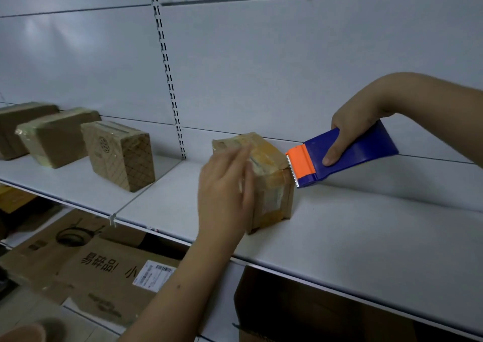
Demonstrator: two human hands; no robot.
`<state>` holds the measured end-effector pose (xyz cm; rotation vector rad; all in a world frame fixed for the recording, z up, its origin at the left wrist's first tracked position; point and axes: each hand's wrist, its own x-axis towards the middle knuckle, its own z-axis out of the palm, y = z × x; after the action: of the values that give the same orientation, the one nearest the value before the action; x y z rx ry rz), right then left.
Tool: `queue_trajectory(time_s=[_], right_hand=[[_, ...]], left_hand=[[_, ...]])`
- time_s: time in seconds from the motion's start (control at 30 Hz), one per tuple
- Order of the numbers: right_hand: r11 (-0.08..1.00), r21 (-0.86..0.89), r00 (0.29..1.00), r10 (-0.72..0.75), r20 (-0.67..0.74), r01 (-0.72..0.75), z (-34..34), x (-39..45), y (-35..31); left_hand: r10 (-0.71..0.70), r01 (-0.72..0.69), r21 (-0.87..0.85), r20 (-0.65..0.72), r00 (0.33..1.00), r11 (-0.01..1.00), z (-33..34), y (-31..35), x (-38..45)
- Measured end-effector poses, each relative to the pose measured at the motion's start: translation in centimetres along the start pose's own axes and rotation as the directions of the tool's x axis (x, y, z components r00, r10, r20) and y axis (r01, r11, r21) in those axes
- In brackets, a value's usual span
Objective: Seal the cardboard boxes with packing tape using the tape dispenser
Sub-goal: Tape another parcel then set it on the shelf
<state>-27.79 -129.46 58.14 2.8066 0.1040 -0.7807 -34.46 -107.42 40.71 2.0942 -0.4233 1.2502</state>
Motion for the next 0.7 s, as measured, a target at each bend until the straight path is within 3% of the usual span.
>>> queue_trajectory(time_s=[0.1, 0.2, 0.3, 0.43, 0.57, 0.63, 0.7], right_hand=[[1.000, 0.022, 1.000, 0.004, -0.010, -0.003, 0.2, -0.1, -0.1], [0.998, 0.058, 0.999, 0.008, -0.032, -0.006, 1.0, -0.1, -0.3], [0.993, 0.120, 0.999, -0.003, -0.054, 0.010, 2.1, -0.2, -0.6], [0.962, 0.256, 0.994, -0.082, -0.067, 0.096, 3.9, -0.4, -2.0], [0.951, 0.272, 0.980, -0.107, -0.166, 0.150, 4.6, -0.1, -3.8], [0.951, 0.275, 0.980, -0.096, -0.174, 0.142, 4.3, -0.1, -3.9], [0.939, 0.316, 0.983, -0.086, -0.164, 0.135, 4.4, -0.1, -3.7]], left_hand=[[0.160, -0.192, 0.098, 0.265, 0.951, 0.977, 2.2, -0.9, 1.0], [0.232, -0.315, 0.234, 0.322, 0.918, 0.920, 3.3, -3.2, 0.6], [0.293, -0.384, 0.163, 0.404, 0.866, 0.909, 2.4, -5.2, 2.0], [0.319, -0.400, -0.008, 0.619, 0.718, 0.917, -0.3, -9.5, 4.3], [0.315, -0.520, 0.102, 0.692, 0.649, 0.848, -1.2, -10.1, 5.8], [0.272, -0.436, 0.074, 0.685, 0.675, 0.897, -0.7, -8.7, 5.8], [0.148, -0.248, 0.058, 0.664, 0.733, 0.967, 0.5, -7.5, 5.3]])
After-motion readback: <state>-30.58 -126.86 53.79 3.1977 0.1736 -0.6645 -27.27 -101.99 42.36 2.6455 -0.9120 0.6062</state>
